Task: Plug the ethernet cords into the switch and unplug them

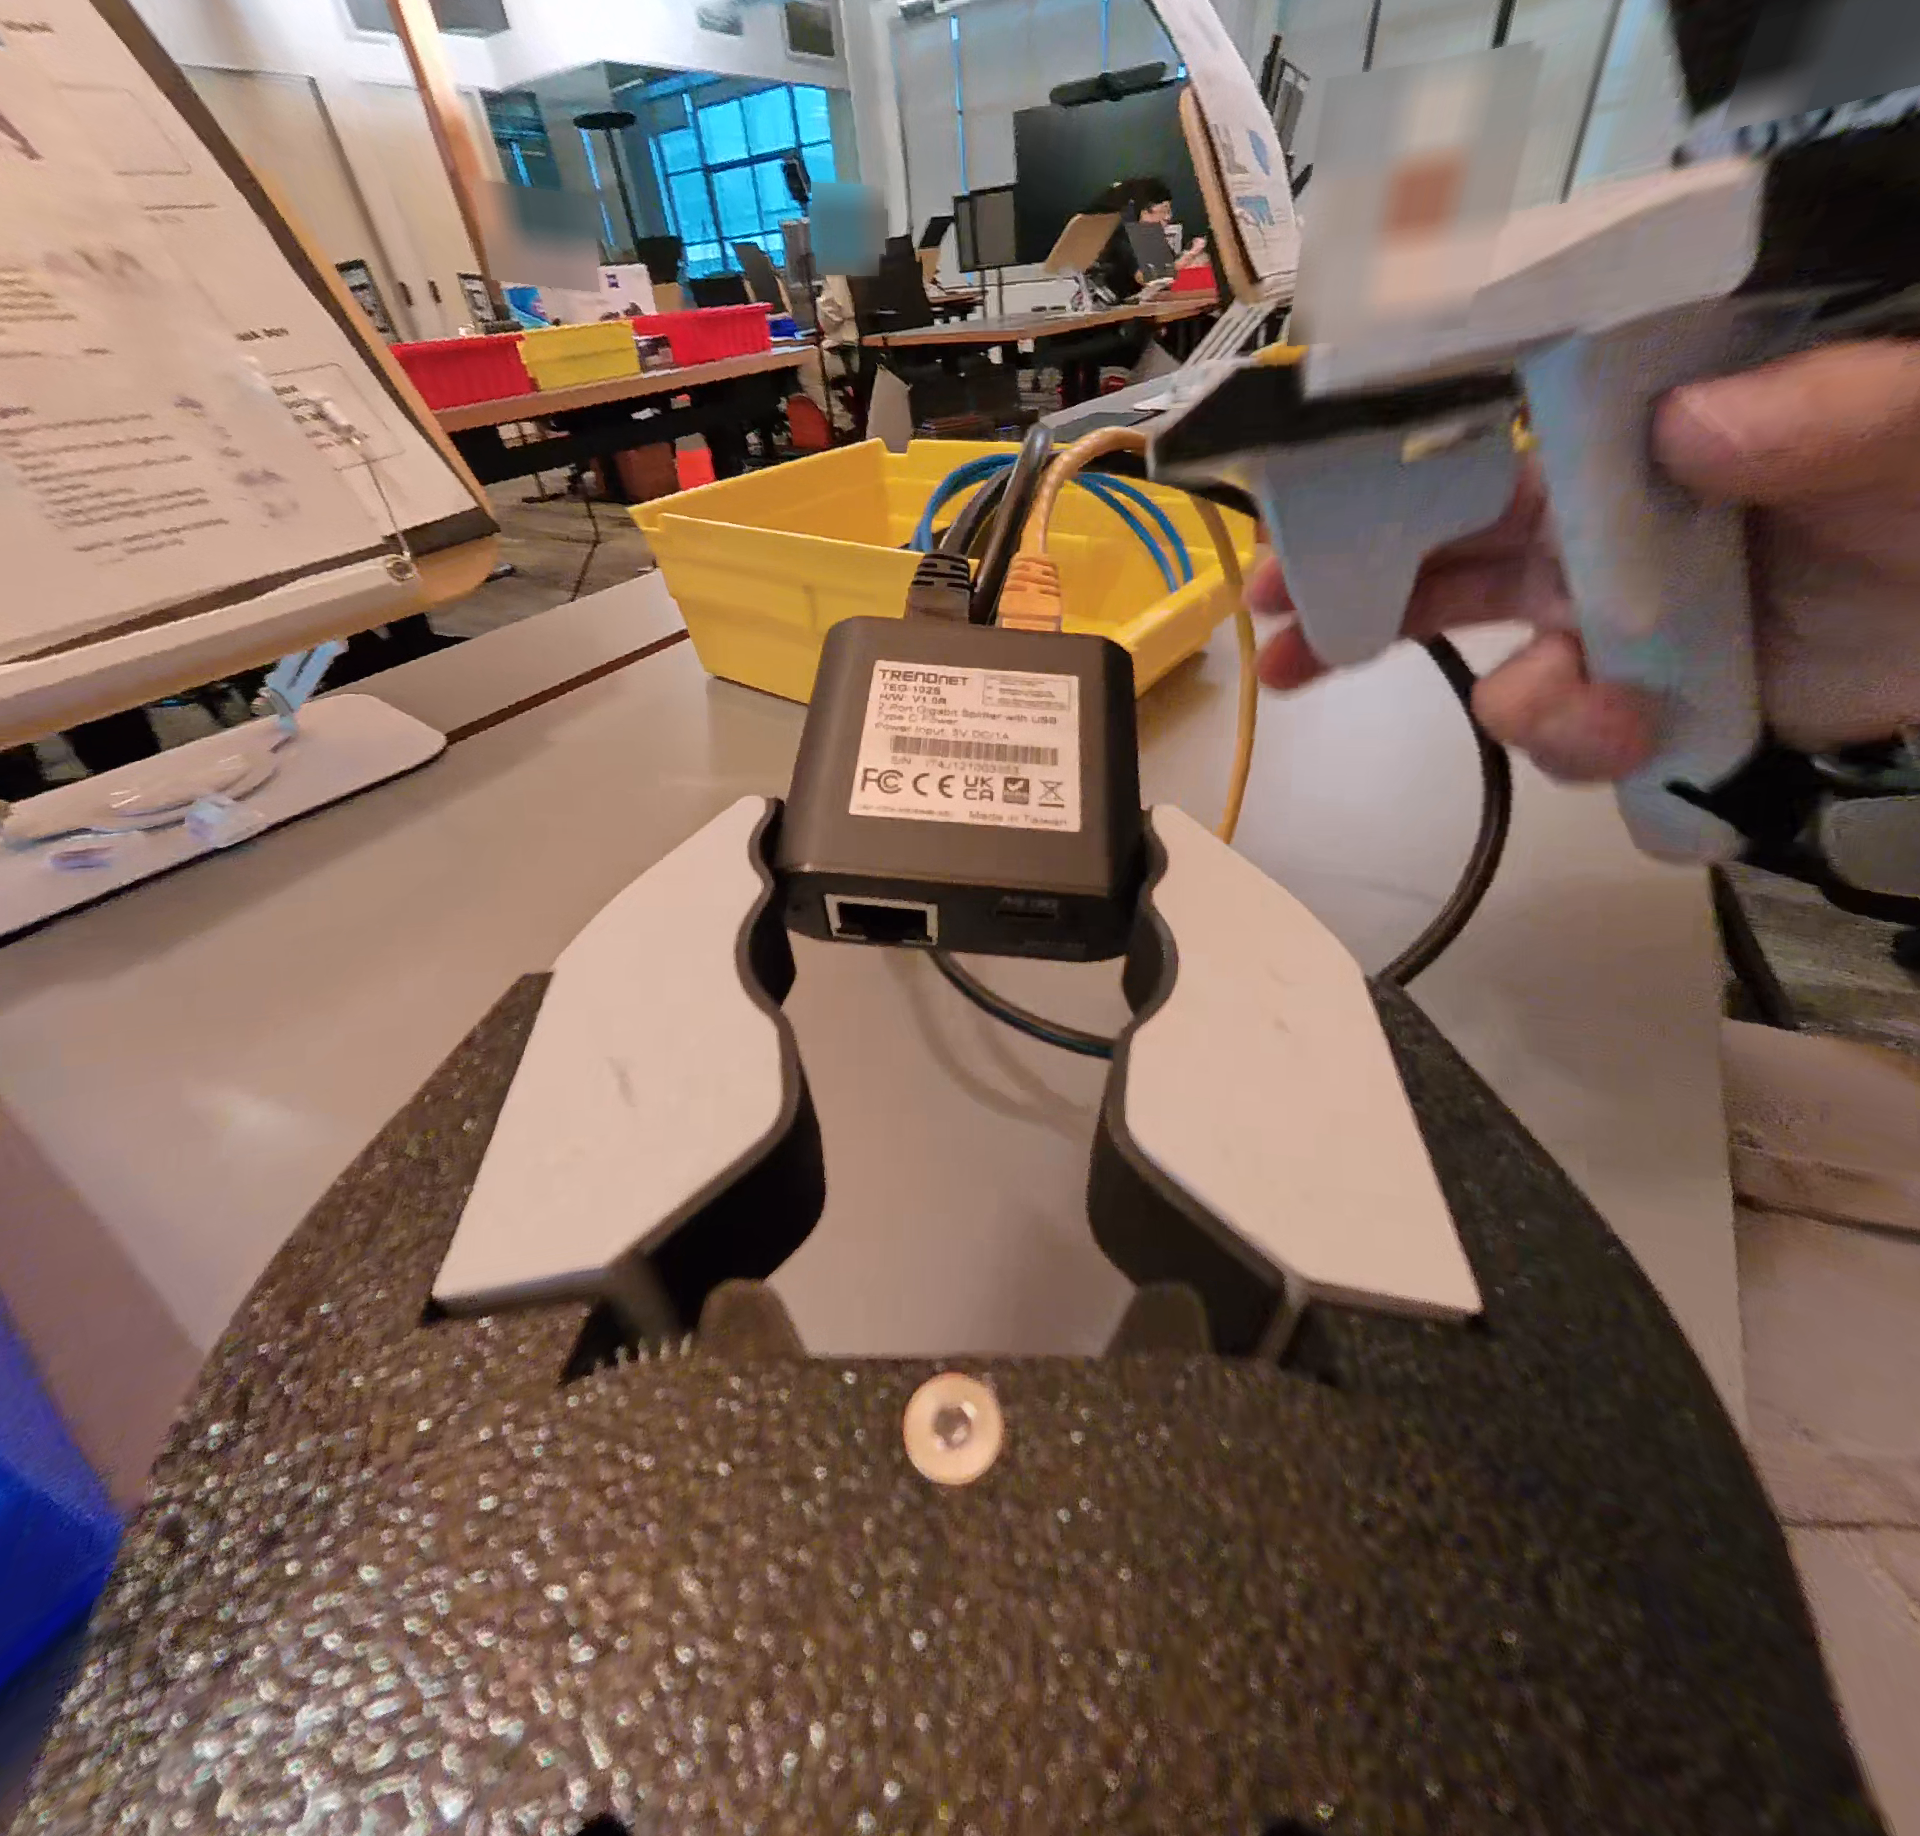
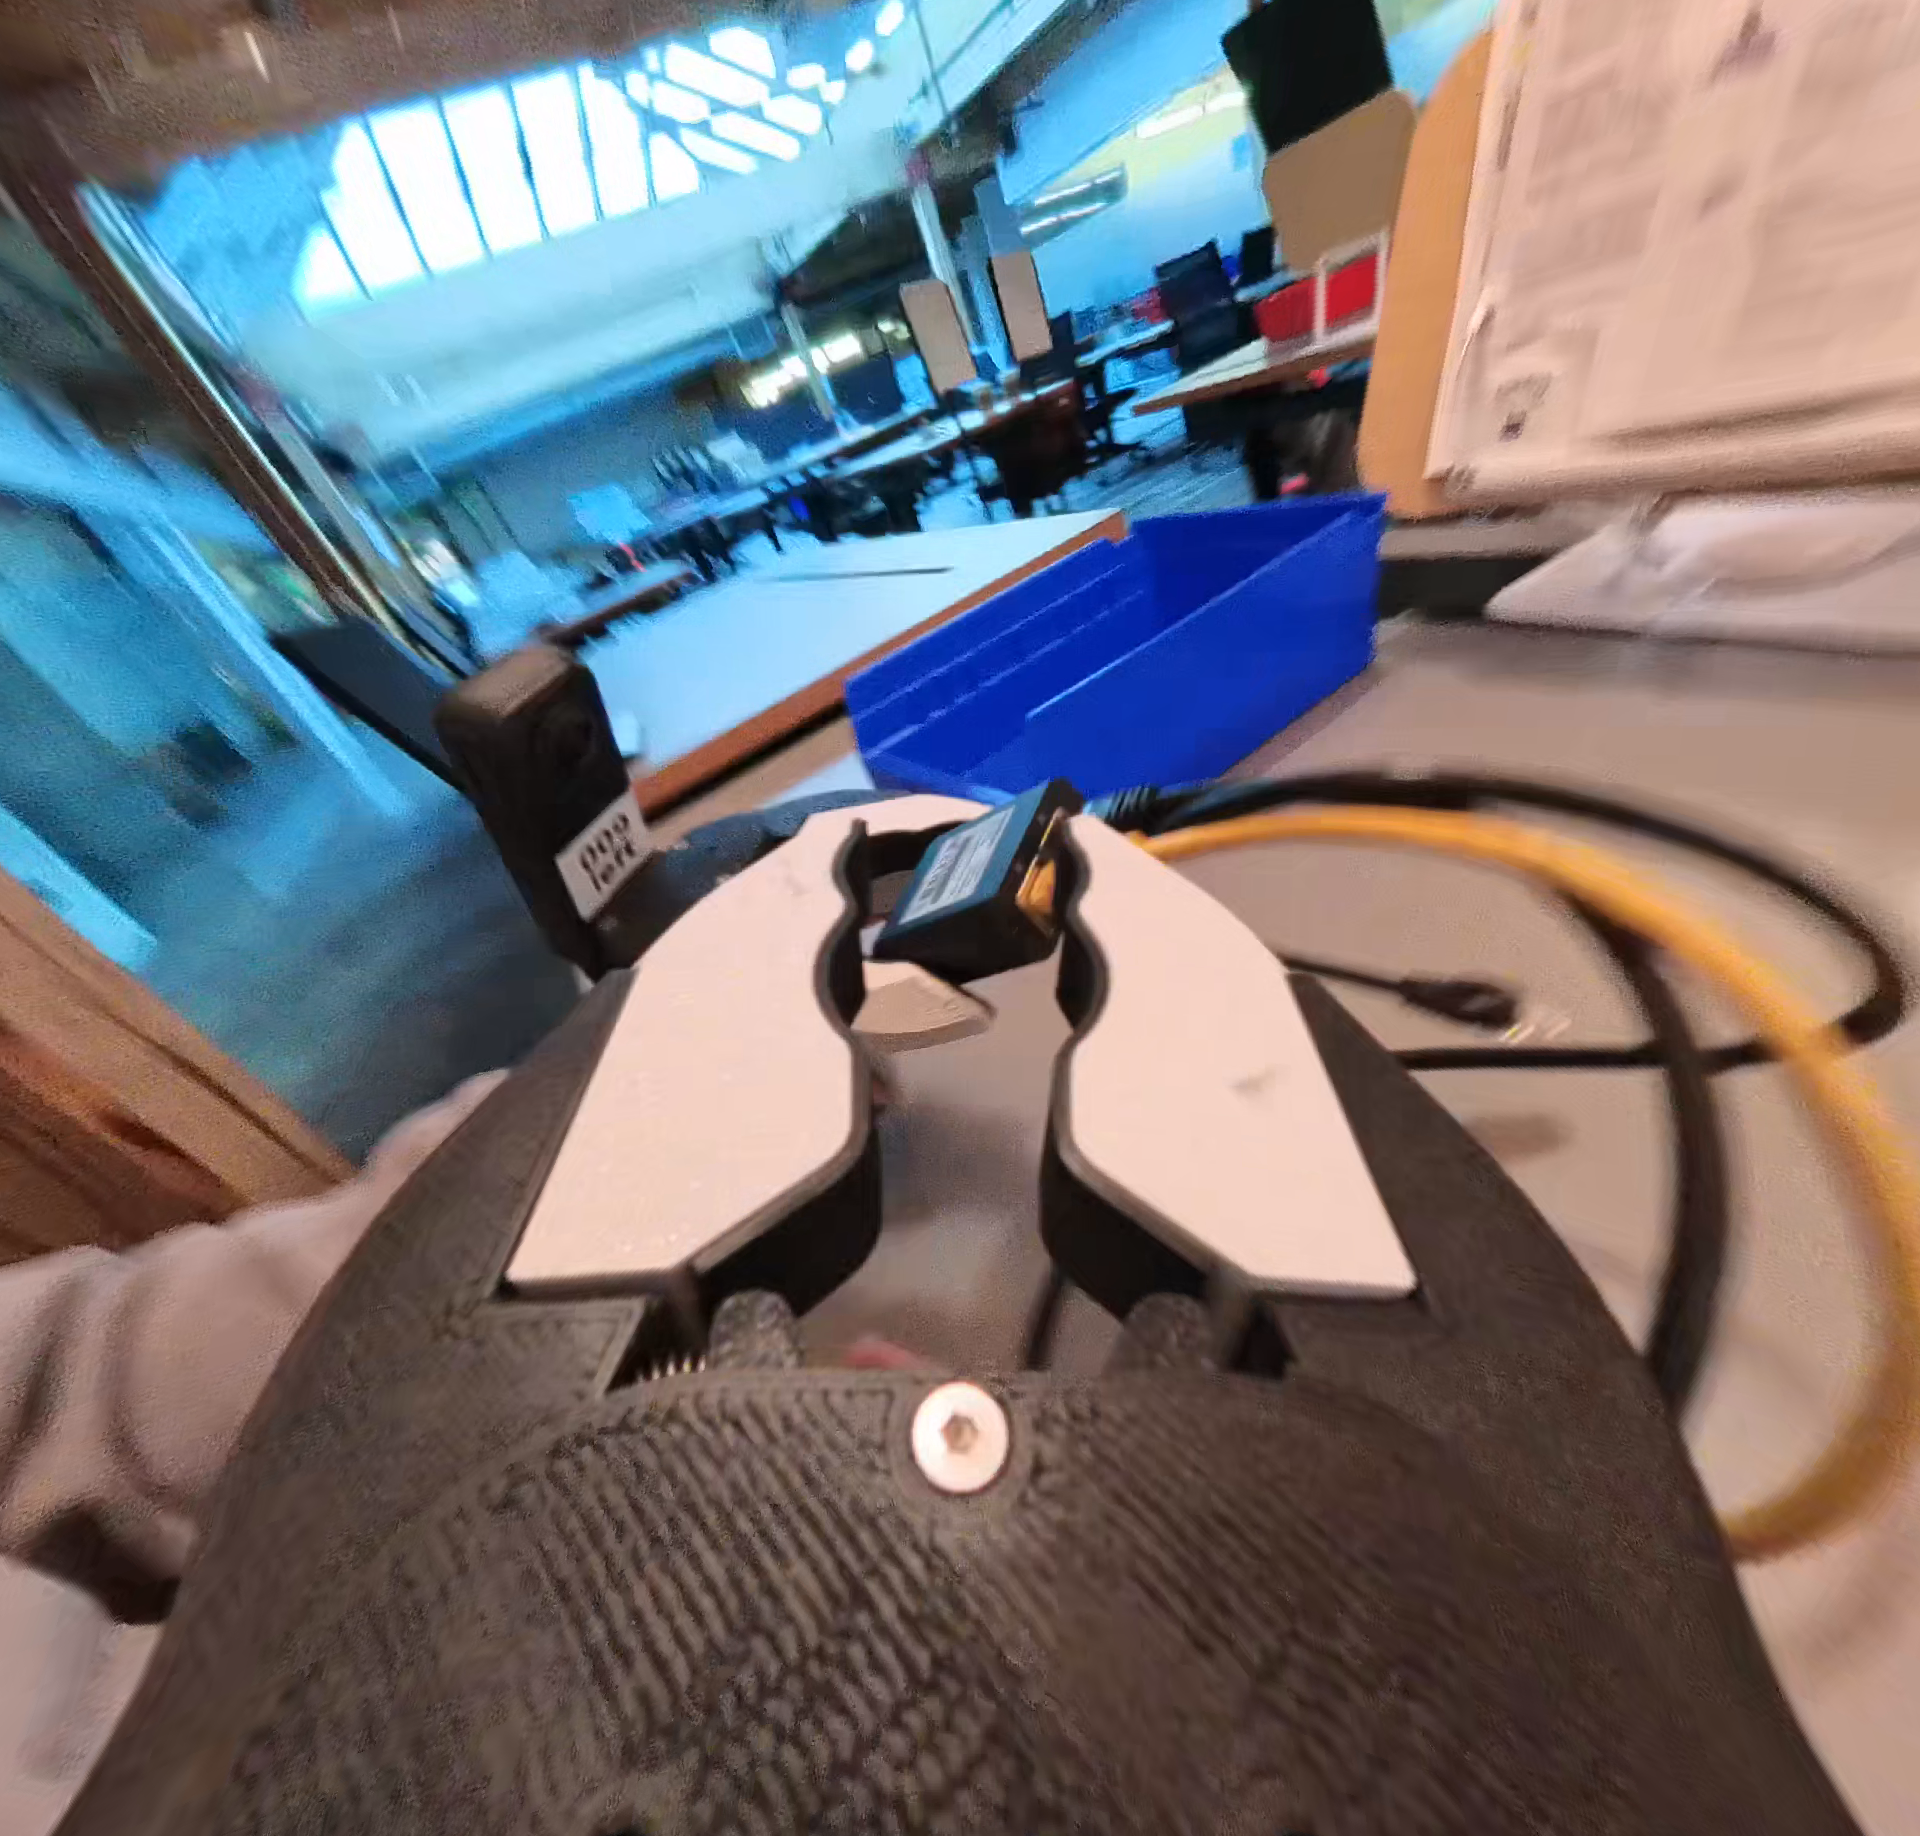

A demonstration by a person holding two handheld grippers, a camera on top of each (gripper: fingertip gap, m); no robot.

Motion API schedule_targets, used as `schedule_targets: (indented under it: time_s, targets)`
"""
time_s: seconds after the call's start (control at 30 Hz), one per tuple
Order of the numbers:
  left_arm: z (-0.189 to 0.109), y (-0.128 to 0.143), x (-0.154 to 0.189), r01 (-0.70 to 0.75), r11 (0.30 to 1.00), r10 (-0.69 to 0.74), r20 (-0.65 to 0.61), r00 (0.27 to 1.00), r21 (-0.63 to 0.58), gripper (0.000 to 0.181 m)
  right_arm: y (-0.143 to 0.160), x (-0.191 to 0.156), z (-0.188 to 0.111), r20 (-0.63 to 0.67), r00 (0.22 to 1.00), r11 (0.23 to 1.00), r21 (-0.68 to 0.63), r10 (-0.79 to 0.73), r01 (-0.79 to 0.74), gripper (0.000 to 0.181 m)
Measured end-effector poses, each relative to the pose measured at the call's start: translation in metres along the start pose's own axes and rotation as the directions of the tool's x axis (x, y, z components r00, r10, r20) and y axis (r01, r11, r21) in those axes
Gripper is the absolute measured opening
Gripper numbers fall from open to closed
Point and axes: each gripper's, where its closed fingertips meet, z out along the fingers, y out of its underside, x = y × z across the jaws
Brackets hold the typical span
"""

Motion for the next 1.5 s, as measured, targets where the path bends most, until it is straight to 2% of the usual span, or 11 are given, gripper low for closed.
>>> schedule_targets:
  time_s: [0.07,0.13,0.2,0.27,0.47,0.53,0.83,1.0,1.13,1.37,1.5]
  targets:
    - [0.001,-0.002,0.001,-0.013,1.000,0.013,0.021,1.000,-0.005,0.062,0.015,0.012,0.006,-0.001,0.987,0.987,-0.013,0.162,-0.162,0.028]
    - [0.003,-0.002,0.003,-0.037,0.999,0.038,0.032,0.999,-0.020,0.062,0.023,0.026,0.008,-0.029,0.961,0.962,0.023,0.274,-0.273,0.035]
    - [0.006,-0.002,0.005,-0.066,0.998,0.067,0.040,0.997,-0.023,0.061,0.026,0.031,0.008,0.006,0.925,0.923,0.063,0.380,-0.379,0.029]
    - [0.008,-0.002,0.008,-0.084,0.996,0.085,0.040,0.996,-0.025,0.062,0.032,0.032,0.010,0.050,0.874,0.872,0.059,0.483,-0.485,0.030]
    - [0.011,0.001,0.012,-0.104,0.994,0.105,0.036,0.994,-0.038,0.062,0.037,0.033,0.012,0.154,0.746,0.744,0.080,0.648,-0.663,0.025]
    - [0.012,0.001,0.013,-0.109,0.993,0.111,0.043,0.993,-0.038,0.062,0.035,0.032,0.012,0.188,0.707,0.705,0.091,0.681,-0.703,0.014]
    - [0.017,0.004,0.013,-0.172,0.982,0.180,0.115,0.977,-0.079,0.062,0.037,0.039,0.010,0.209,0.688,0.663,0.184,0.695,-0.726,0.013]
    - [0.021,0.012,0.014,-0.192,0.975,0.206,0.139,0.969,-0.107,0.062,0.044,0.045,0.008,0.225,0.658,0.630,0.190,0.719,-0.753,0.012]
    - [0.023,0.012,0.014,-0.197,0.975,0.211,0.155,0.965,-0.101,0.062,0.044,0.047,0.007,0.210,0.678,0.647,0.204,0.705,-0.735,0.012]
    - [0.019,-0.001,0.014,-0.267,0.960,0.279,0.193,0.941,-0.087,0.062,0.035,0.039,0.007,0.268,0.681,0.655,0.191,0.682,-0.731,0.012]
    - [0.015,-0.015,0.017,-0.309,0.948,0.317,0.211,0.925,-0.069,0.062,0.024,0.029,0.004,0.278,0.726,0.704,0.190,0.629,-0.684,0.012]
